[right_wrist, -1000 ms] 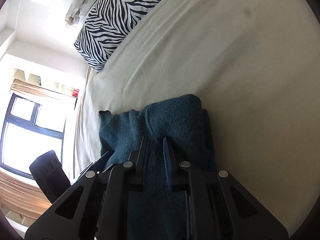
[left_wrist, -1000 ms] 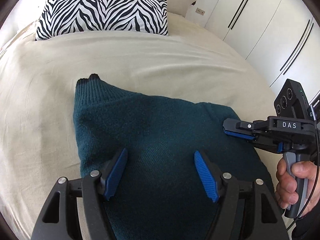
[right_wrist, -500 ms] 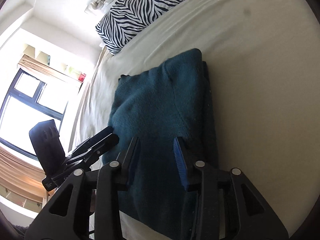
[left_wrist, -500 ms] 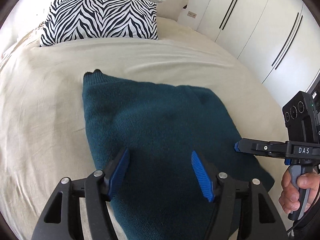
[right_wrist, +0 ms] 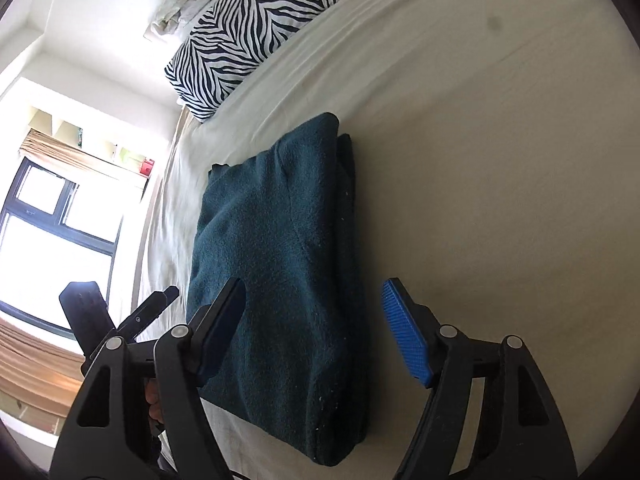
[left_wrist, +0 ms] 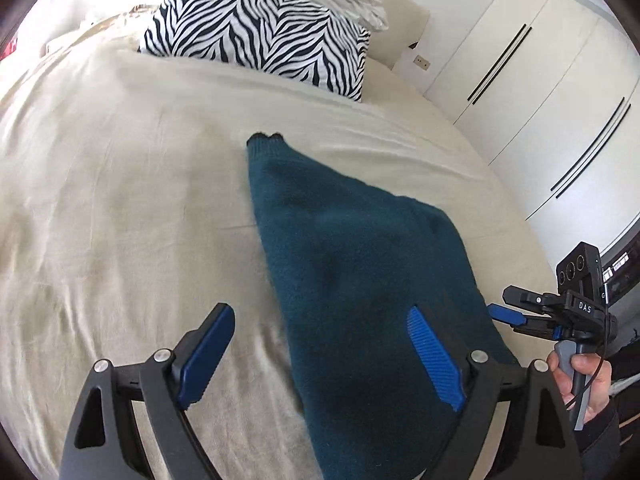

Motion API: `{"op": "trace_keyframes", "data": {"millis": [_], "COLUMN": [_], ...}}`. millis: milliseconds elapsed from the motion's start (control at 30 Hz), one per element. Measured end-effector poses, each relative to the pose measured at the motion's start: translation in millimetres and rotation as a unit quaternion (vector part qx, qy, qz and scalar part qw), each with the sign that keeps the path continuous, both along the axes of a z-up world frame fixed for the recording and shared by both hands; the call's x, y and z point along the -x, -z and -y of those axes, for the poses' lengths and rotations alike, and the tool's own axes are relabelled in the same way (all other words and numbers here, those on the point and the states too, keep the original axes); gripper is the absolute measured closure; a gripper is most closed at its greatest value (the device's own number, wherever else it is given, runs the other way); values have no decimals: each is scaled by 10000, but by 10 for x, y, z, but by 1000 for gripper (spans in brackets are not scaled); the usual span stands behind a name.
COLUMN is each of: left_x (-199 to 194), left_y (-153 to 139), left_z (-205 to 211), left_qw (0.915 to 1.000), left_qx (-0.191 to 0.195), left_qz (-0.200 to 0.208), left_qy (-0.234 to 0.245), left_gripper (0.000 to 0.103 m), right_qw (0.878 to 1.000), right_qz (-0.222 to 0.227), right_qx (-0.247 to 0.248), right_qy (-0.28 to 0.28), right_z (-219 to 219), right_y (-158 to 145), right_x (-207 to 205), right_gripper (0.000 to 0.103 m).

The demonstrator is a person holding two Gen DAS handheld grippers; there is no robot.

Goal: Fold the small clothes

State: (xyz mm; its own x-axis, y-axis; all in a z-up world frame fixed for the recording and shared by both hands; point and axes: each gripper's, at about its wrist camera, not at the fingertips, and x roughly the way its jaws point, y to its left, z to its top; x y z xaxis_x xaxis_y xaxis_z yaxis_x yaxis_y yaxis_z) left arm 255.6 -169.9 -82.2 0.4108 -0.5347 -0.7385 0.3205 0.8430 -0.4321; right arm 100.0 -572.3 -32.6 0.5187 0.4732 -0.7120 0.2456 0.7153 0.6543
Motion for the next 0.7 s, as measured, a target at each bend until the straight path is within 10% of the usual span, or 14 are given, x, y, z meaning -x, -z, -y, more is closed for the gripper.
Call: {"op": "trace_keyframes", "data": {"millis": [200,300,433,700], "left_x": [-202,-283,-378,-188], "left_y": [379,393,406,95], "left_z": [83,183,287,296], "left_qw": [9913,9920,9903,9957], "left_qx": [557,437,366,84], "left_qz": [-1165,-1144,-1323,-873], "left_qy": [259,296,232,308], "left_gripper": [20,32,44,62], "right_qw": [9987,9980,9975,9952], "right_qz": [-113,-247,-562,-316], "right_qx": [-477,-536,-281,834], "right_qy": [-113,-219,-309,-393], "right_z": [-55,-101,-203,-582], "right_y": [281,356,444,52], "right_x": [-278,-482,-689,-640], "right_gripper": [33,37,69,82]}}
